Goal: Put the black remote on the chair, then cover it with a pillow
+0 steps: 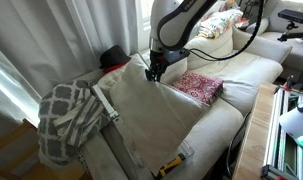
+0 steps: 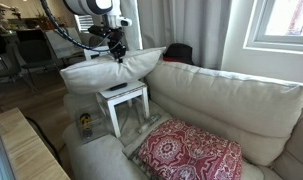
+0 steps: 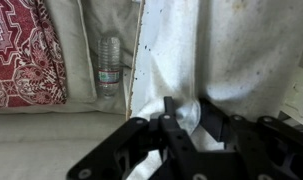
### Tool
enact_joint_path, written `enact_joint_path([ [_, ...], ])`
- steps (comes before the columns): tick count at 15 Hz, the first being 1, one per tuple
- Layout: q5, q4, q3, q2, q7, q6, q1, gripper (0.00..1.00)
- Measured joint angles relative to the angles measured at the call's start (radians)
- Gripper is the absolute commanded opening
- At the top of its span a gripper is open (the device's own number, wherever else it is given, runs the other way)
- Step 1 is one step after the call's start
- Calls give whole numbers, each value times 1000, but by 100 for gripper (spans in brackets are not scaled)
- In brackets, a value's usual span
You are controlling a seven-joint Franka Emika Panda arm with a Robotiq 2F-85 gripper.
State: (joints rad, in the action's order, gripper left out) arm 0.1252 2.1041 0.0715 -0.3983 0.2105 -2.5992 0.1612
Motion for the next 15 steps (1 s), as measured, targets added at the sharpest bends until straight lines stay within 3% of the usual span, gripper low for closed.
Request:
enact_joint_path([
  [4,-3,0,-4,-6,0,0,-3,96],
  [5,-5,0,-6,-10,0,0,-3,100],
  [15,-112,-4,-67,-55,18,84,5,100],
])
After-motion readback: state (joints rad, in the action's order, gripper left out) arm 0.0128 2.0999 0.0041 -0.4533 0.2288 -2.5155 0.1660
